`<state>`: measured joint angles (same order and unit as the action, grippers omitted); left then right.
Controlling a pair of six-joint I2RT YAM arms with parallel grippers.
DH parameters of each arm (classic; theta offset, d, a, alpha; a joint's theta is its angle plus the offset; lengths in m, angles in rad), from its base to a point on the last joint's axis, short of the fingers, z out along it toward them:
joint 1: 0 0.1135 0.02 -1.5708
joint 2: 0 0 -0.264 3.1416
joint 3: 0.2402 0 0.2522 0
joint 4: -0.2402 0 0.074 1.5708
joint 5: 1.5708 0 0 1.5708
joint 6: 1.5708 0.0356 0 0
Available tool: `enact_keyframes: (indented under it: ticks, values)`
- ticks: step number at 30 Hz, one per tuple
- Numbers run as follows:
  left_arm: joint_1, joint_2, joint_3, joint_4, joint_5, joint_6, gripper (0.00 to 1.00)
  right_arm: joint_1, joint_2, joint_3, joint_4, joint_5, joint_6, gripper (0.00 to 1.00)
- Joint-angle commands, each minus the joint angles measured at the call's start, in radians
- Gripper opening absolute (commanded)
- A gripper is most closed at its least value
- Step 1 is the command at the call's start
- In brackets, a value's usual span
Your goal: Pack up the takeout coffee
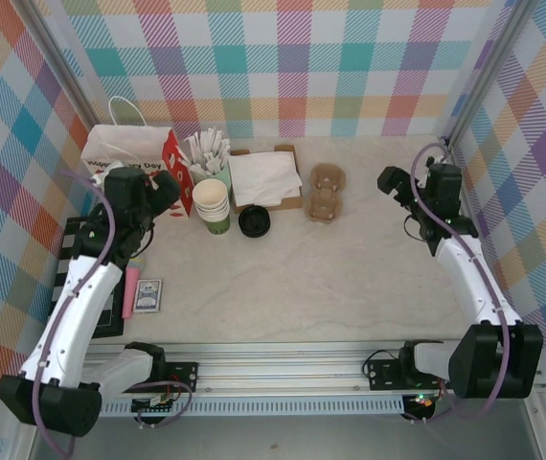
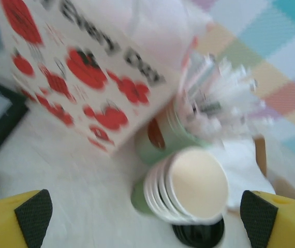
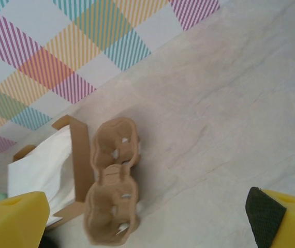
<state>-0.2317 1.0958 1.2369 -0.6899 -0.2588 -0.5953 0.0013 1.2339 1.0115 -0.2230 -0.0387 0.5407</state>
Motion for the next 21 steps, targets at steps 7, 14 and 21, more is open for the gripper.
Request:
enact_keyframes:
  ticks: [7, 14, 21]
  values:
    - [-0.087, 0.250, 0.206, -0.296, 0.137, -0.033, 0.83, 0.122, 0.058, 0.154, -0.166, -0.152, 0.117, 1.00]
    - [-0.087, 0.390, 0.289, -0.299, 0.027, 0.000, 0.70, 0.140, 0.082, 0.260, -0.287, -0.119, 0.066, 1.00]
    - [-0.087, 0.482, 0.322, -0.281, 0.065, 0.000, 0.55, 0.140, 0.117, 0.302, -0.289, -0.099, 0.103, 1.00]
